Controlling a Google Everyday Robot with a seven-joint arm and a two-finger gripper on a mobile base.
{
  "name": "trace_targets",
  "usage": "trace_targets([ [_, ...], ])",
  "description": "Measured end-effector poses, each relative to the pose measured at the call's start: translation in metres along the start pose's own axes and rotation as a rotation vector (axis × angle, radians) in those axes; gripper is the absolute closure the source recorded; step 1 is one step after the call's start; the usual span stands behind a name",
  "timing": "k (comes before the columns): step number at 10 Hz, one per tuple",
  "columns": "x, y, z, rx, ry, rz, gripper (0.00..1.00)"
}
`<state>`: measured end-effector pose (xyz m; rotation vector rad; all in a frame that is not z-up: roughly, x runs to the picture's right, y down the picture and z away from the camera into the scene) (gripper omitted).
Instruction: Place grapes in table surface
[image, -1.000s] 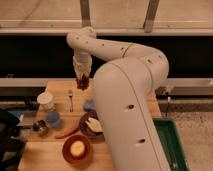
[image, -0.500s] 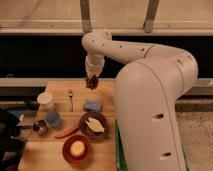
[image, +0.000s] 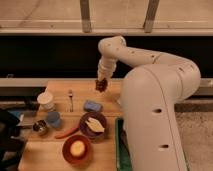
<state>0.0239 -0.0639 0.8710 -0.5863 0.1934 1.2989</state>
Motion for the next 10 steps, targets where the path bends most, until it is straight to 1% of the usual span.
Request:
trace_targets([
  [1,0.003,-0.009,0.006,-0.016,0.005,0.025,0.65],
  [2,0.007,-0.012,0.013,-0.029,0.008,0.039,0.58],
  [3,0.017,-0.017,0.027,-0.058,0.012,0.069,0.45],
  [4,0.025,-0.022,0.04,-0.08,0.019,0.09,0.35],
  [5,0.028,-0.02,0.049,-0.097,0.024,0.094,0.3],
  [6,0.029,-0.015,0.058,-0.113,0.032,0.092,0.28],
  [10,0.029,-0.016,0.057,-0.113,0.031,0.093,0.28],
])
